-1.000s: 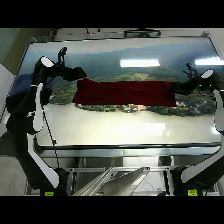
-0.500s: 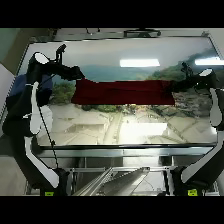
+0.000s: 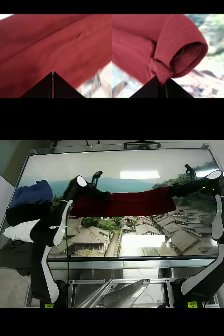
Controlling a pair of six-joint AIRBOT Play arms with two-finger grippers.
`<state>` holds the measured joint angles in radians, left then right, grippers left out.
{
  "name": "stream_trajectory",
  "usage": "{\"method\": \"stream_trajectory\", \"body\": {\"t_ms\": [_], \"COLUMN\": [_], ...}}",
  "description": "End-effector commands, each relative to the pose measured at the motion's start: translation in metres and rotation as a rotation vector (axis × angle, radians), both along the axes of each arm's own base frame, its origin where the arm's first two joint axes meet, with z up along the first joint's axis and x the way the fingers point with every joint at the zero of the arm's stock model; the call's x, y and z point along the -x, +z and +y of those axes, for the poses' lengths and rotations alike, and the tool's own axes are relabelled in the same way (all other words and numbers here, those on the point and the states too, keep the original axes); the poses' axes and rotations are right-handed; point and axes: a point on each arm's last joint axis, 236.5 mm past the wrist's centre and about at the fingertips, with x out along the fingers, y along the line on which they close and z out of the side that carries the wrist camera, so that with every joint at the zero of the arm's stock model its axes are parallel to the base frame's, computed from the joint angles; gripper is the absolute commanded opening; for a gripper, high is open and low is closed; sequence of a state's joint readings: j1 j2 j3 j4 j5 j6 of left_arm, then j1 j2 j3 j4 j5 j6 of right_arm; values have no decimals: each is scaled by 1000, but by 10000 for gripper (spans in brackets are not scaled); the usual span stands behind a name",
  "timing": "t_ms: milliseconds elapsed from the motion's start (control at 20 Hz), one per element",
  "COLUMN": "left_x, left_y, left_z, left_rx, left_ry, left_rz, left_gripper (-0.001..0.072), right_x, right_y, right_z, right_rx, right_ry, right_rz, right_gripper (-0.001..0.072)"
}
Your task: Fold the shirts.
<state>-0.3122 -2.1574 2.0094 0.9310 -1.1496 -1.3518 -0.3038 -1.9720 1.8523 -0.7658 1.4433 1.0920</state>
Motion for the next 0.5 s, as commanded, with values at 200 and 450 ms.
{"method": "stream_trajectory", "body": {"t_ms": [200, 450], "left_x": [13, 10], "left_y": [-39, 9], "left_z": [-87, -111], "left_rx": [96, 290], "left_ry": [6, 49], "left_rz": [32, 64], "left_gripper": [15, 15], "right_x": [12, 18], "right_y": [137, 163], "right_z": [51, 72], "right_rx": [-244, -284], "right_ry": [57, 69], "right_rz": [-192, -206], "right_gripper": [18, 18]}}
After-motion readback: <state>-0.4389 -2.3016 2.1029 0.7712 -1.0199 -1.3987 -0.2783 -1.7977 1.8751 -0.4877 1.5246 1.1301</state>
